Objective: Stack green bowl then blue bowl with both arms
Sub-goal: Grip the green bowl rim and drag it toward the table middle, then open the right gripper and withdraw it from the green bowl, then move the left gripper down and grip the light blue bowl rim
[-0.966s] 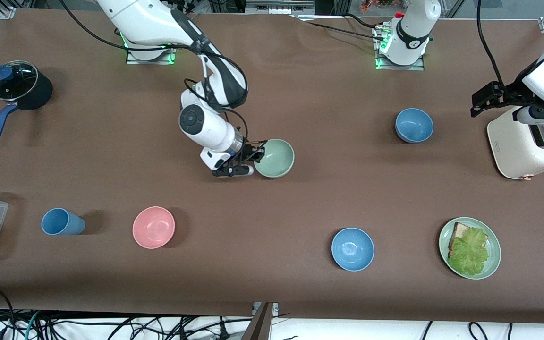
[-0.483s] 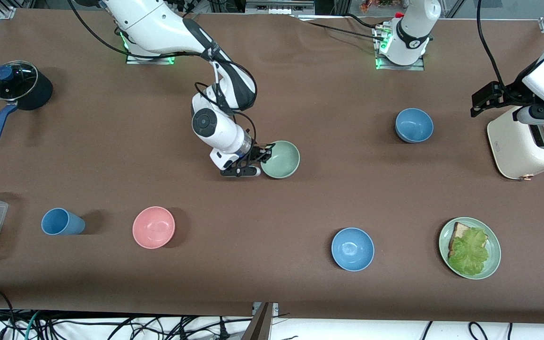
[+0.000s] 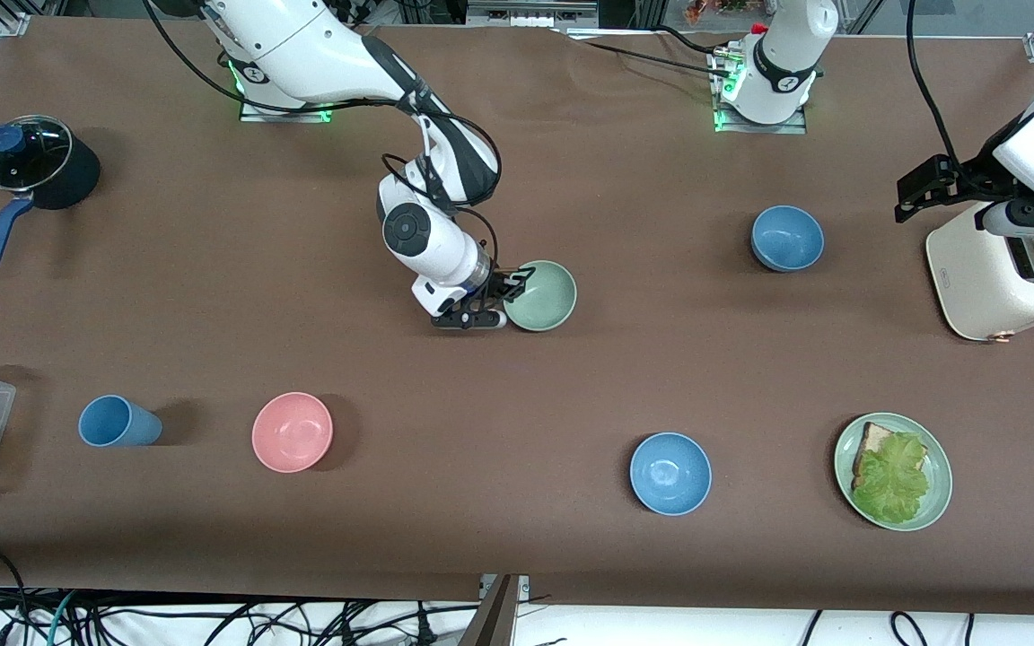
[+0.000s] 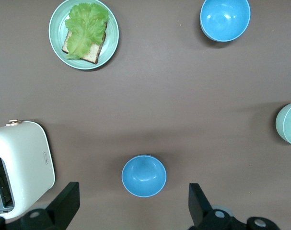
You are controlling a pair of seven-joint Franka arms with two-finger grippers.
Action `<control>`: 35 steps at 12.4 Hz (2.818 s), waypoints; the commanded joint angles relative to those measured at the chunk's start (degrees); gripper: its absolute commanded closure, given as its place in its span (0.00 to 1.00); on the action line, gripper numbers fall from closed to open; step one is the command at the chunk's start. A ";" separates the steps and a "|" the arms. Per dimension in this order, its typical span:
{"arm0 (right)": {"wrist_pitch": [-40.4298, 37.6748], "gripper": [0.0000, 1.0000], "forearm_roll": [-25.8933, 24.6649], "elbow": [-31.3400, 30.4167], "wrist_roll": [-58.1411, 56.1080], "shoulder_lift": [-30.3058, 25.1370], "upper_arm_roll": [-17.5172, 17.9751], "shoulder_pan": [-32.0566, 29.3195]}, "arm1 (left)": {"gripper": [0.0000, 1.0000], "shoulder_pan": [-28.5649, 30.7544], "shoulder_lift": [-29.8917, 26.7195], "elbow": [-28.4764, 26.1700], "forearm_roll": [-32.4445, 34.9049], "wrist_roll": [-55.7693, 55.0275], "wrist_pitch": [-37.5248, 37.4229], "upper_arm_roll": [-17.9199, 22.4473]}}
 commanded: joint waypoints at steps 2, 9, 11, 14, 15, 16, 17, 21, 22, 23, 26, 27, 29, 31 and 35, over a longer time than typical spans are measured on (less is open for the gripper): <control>-0.31 0.00 -2.39 2.13 0.81 0.56 -1.12 0.64 | 0.00 0.26 0.91 1.85 -1.18 -0.19 -1.22 0.03; -28.14 0.00 -3.28 16.01 -0.94 -5.13 -11.29 0.03 | 0.00 0.35 0.91 1.85 -1.09 0.25 -1.22 0.11; -33.85 0.00 -3.20 15.93 -6.63 -8.65 -17.61 -0.23 | 0.00 0.26 0.91 1.85 -1.09 -0.10 -1.22 0.03; -41.69 0.00 -2.76 16.11 -22.25 -11.38 -29.91 -0.41 | 0.00 0.44 0.91 1.77 -1.18 -0.11 -1.30 0.20; -43.80 0.00 -2.76 16.11 -25.52 -11.91 -33.08 -0.50 | 0.00 0.44 0.91 1.76 -1.18 -0.02 -1.30 0.20; -46.69 0.00 -2.76 16.11 -26.51 -12.09 -36.16 -0.50 | 0.00 0.44 0.91 1.76 -1.18 -0.10 -1.30 0.20; -49.24 0.00 -2.93 16.28 -26.61 -13.05 -38.28 -0.50 | 0.00 0.44 0.91 1.76 -1.18 -0.28 -1.30 0.20; -52.69 0.00 -3.20 16.37 -27.40 -18.76 -44.35 -0.50 | 0.00 2.64 4.24 0.63 -1.27 0.68 -7.00 -0.15; -52.96 0.00 -3.28 16.37 -27.23 -20.25 -45.58 -0.50 | 0.00 2.72 4.68 -1.47 -1.27 0.77 -7.10 -0.15; -53.13 0.00 -3.98 16.37 -27.14 -21.40 -45.68 -1.02 | 0.00 3.07 4.25 -4.18 -0.75 0.86 -6.32 -0.15; -55.86 0.00 -14.50 16.81 -27.75 -26.23 -38.24 -8.29 | 0.00 5.44 -2.84 -21.01 -0.74 7.78 6.11 -0.15; -55.16 0.00 -16.62 17.16 -27.58 -28.07 -36.38 -10.24 | 0.00 6.06 -6.18 -27.87 -0.74 8.33 10.69 -0.15; -55.16 0.00 -18.92 17.16 -27.49 -31.24 -32.87 -14.27 | 0.00 6.15 -9.63 -37.04 -0.74 8.60 17.47 -0.15; -55.42 0.00 -18.93 15.94 -27.49 -33.01 -26.64 -21.73 | 0.00 7.38 -9.46 -41.90 -0.74 8.60 22.84 -0.15; -59.37 0.00 -19.63 15.67 -32.82 -33.45 -18.54 -32.39 | 0.00 7.47 -7.54 -53.75 -0.65 8.60 39.51 -0.15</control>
